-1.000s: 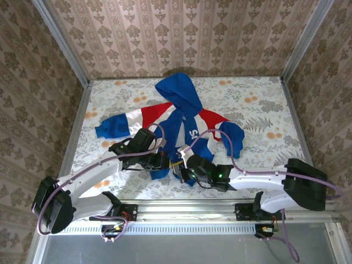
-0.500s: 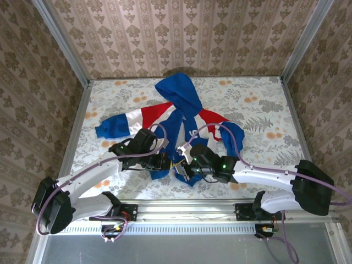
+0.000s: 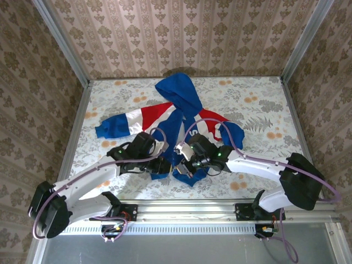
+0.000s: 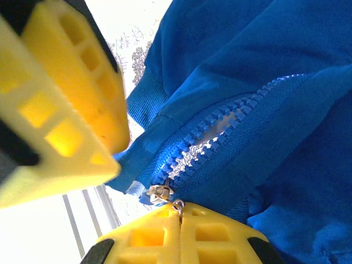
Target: Zip up the jacket
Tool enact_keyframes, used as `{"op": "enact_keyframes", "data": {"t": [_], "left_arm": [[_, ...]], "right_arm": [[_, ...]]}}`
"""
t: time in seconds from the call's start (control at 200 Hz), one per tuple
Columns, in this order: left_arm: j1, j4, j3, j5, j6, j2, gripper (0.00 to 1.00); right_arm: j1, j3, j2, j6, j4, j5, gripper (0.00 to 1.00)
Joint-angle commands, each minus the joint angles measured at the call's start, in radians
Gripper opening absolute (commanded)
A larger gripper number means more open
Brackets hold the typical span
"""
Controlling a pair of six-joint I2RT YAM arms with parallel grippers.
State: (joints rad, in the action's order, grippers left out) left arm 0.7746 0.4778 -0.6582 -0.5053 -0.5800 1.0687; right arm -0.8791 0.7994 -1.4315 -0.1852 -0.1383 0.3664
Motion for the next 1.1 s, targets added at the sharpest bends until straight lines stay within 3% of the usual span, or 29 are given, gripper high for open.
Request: {"op": "enact_keyframes", "data": {"t": [0.0,0.14,0.26,0.54,1.095], "left_arm": [[-0.021,-0.002,0.039,0.023,0.004,-0.068,0.32],[-0.045,-0.099,0.111,0.027,-0.038,-0.167,0.42],[-0.043,-0.221,0.194,0.021,-0.079,-0.22,0.44],[0.01,-0.41,0.307,0.053,-0.139,-0.239,0.43],[0.038,-0.537,0.365,0.056,-0.177,-0.182,0.39]], "right_arm": [[0.008,0.004,-0.019,0.04,0.019,0.08,0.0],[0.007,0.013,-0.038,0.056,0.031,0.107,0.0],[0.008,0.021,-0.049,0.062,0.043,0.125,0.0],[0.011,0.035,-0.077,0.063,0.07,0.15,0.0],[0.026,0.063,-0.117,0.052,0.098,0.165,0.0]]}}
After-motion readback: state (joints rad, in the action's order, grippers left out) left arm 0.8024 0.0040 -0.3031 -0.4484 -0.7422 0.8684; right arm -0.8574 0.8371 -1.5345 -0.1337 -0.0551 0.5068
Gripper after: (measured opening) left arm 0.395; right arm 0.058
